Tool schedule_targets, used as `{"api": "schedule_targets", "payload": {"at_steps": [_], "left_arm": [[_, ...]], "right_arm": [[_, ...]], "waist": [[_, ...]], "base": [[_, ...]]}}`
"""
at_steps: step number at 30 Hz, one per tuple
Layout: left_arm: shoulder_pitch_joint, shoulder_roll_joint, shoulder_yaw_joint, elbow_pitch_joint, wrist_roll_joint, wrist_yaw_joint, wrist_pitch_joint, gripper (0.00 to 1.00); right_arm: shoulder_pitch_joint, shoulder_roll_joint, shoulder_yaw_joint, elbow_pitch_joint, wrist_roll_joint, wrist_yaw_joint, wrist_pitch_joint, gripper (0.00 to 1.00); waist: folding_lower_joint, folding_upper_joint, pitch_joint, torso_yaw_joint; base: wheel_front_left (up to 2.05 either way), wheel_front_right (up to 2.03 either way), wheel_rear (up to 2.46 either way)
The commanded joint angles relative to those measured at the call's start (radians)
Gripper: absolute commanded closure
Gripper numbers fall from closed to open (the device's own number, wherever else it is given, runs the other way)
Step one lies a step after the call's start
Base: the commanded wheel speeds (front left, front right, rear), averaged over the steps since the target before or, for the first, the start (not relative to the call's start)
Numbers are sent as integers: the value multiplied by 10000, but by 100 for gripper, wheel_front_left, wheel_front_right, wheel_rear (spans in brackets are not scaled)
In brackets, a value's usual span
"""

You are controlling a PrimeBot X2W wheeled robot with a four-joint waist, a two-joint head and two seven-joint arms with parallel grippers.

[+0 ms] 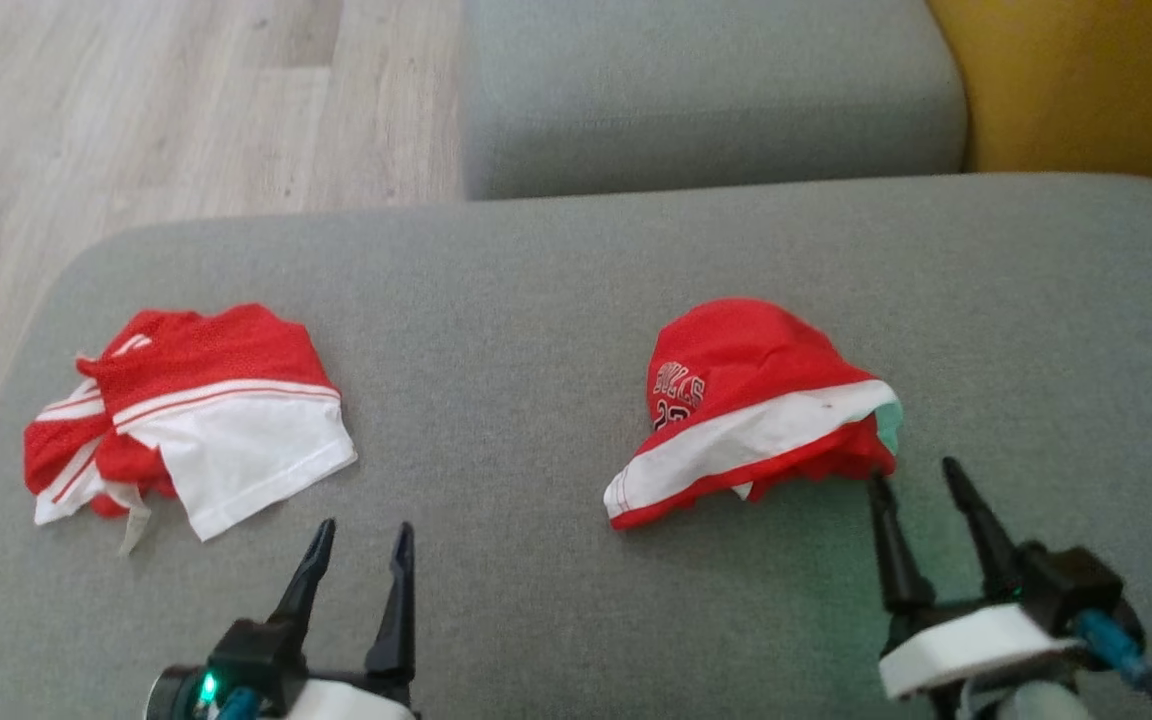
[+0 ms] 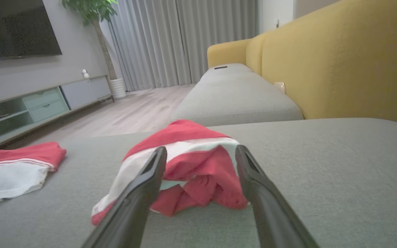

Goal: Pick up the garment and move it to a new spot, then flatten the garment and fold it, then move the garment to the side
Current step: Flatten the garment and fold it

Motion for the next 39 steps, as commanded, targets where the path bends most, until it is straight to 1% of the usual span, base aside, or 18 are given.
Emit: {"api": "schedule_targets", "payload": {"at_steps": [1, 4, 7, 13, 15, 16, 18, 22, 24, 25, 26, 27, 28, 31, 34, 36, 37, 39], "left_arm": [[-693, -62, 173, -314, 44, 88, -124, 0], [-873, -62, -32, -307, 61, 94, -124, 0], [-1063, -62, -227, -289, 17, 81, -124, 0], [-1577, -62, -547, -366, 33, 102, -124, 0], [-1787, -62, -636, -382, 120, 130, -124, 0], [-1787, -62, -636, -382, 120, 130, -124, 0], [-1964, -62, -693, -388, 121, 183, -124, 0], [-2177, -62, -838, -292, 67, 263, -124, 0], [-2237, -62, -889, -244, 54, 310, -124, 0], [-2260, -62, -903, -240, 78, 334, -124, 0], [-2267, -62, -921, -226, 117, 344, -124, 0], [-2258, -62, -932, -206, 140, 351, -124, 0], [-2243, -62, -939, -194, 156, 347, -124, 0], [-2137, -62, -898, -158, 180, 347, -124, 0], [-2055, -62, -846, -178, 159, 368, -124, 0], [-2014, -62, -816, -202, 159, 400, -124, 0], [-1960, -62, -819, -196, 123, 422, -124, 0], [-1920, -62, -864, -215, 62, 426, -124, 0]], "right_arm": [[-842, -199, -105, 135, -195, 73, -63, 0], [-1423, -218, -842, 908, -447, 73, -63, 0], [-2028, -229, -1608, 2029, -728, 73, -63, 0], [-3632, -355, -2274, 4289, -546, 73, -59, 0], [-4197, -387, -2309, 5054, -386, 73, 47, 0], [-4197, -387, -2309, 5054, -386, 73, 47, 0], [-4669, -365, -2268, 5817, -88, 73, 228, 0], [-5179, -326, -1620, 7120, 242, 73, 630, 0], [-5277, -255, -1216, 7548, 575, 73, 817, 0], [-5300, -226, -1025, 7689, 758, 73, 862, 11], [-5313, -208, -856, 7792, 916, 73, 858, 48], [-5319, -200, -679, 7856, 1032, 73, 808, 71], [-5323, -212, -522, 7891, 1116, 73, 728, 100], [-5419, -440, -230, 7912, 1323, 73, 449, 100], [-5737, -836, -184, 7743, 1466, 73, 187, 100], [-6073, -1141, -344, 7517, 1522, 73, 62, 100], [-6461, -1431, -594, 7159, 1473, 73, -15, 100], [-6859, -1682, -860, 6616, 1262, 73, -48, 100]], "waist": [[-1, 0, 276, 85], [-1, 0, 568, 220], [-1, 0, 843, 390], [-1, 0, 1666, 607], [-1, 0, 1882, 657], [-1, 0, 1882, 657], [-1, 0, 2020, 687], [-1, 0, 2102, 761], [-1, 0, 2078, 776], [-1, 0, 2049, 770], [-1, 0, 2009, 755], [-1, 0, 1960, 731], [-1, 0, 1902, 698], [-1, 0, 1722, 544], [-1, 0, 1567, 337], [-1, 0, 1460, 172], [-1, 0, 1339, 10], [-1, 0, 1228, -134]], "base": [[0, 0, 0], [0, 0, 0], [0, 0, 0], [0, 0, 0], [0, 0, 0], [0, 0, 0], [0, 0, 0], [0, 0, 0], [0, 0, 0], [0, 0, 0], [0, 0, 0], [0, 0, 0], [0, 0, 0], [0, 0, 0], [0, 0, 0], [0, 0, 0], [0, 0, 0], [0, 0, 0]]}}
